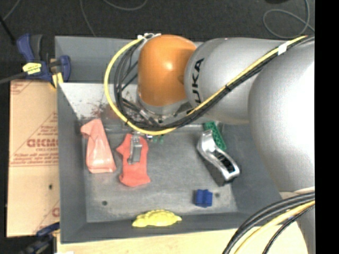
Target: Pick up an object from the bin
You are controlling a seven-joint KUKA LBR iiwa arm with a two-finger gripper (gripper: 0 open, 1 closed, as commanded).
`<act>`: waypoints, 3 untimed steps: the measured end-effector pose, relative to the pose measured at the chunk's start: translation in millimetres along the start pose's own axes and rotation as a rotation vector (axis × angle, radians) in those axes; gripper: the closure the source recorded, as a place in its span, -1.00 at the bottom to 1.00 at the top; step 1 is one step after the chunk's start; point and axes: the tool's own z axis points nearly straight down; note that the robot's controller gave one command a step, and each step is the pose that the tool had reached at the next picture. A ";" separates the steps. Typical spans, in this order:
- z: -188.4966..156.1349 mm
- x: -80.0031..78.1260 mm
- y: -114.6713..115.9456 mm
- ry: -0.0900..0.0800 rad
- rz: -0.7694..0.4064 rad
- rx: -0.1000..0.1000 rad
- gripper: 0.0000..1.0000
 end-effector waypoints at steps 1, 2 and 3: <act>-4.9 -1.4 -0.5 -0.007 0.002 -0.001 -1.00; 12.8 -1.3 -6.9 -0.015 -0.096 0.000 -1.00; 67.6 -2.7 -19.2 -0.013 -0.389 0.002 -1.00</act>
Offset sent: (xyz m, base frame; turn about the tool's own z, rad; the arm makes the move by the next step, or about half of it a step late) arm -0.0082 -0.0374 -0.0966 -0.4328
